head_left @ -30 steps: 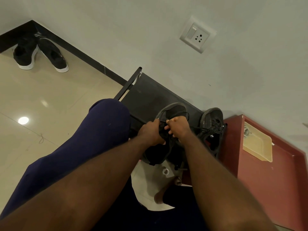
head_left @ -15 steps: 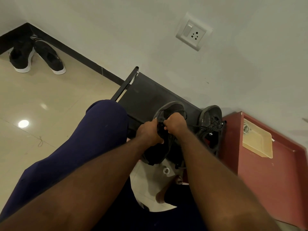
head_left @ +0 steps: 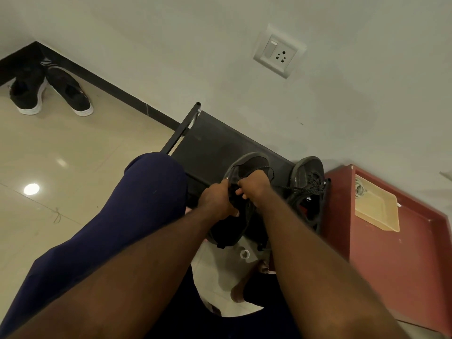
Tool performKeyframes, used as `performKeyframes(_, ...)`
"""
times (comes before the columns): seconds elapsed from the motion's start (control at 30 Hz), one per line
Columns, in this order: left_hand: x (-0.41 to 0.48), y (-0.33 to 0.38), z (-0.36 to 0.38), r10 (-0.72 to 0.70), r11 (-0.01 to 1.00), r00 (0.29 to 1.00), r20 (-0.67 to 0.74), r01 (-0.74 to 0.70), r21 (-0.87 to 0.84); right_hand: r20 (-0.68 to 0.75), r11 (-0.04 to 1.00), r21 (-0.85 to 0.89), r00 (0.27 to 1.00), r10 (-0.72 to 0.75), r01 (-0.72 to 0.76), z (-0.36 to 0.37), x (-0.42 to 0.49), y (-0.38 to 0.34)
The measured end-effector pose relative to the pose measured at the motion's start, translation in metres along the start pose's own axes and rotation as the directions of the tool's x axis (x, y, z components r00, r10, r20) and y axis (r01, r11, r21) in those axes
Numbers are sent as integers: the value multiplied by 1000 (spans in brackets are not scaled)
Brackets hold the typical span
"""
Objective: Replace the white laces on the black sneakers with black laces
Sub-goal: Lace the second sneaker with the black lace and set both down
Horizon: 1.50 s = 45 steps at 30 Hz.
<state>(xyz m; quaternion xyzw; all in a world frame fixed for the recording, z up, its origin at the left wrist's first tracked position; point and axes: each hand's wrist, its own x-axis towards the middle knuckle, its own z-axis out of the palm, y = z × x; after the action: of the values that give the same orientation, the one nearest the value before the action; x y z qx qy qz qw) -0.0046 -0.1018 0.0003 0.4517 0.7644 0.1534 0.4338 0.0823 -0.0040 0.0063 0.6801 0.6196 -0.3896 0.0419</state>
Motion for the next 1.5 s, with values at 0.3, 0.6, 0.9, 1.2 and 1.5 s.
performKeyframes(0.3,-5,-6,0,56,997,998,-39,-55,45,81,1000,-6,997,14,-14,-22,3,-5)
performKeyframes(0.6,-5,-10,-2,32,997,999,-9,-33,-73,107,993,-117,994,0,12,-24,6,-8)
performKeyframes(0.9,-2,-10,-1,47,997,999,-4,-47,-64,97,992,-67,990,-99,106,-16,2,5)
performKeyframes(1.2,-2,-6,-1,35,999,999,-8,-35,-7,-61,933,-297,971,-231,203,2,-6,13)
performKeyframes(1.5,-2,-4,-1,30,999,1000,-8,-30,13,-103,951,-253,973,-207,176,7,-7,21)
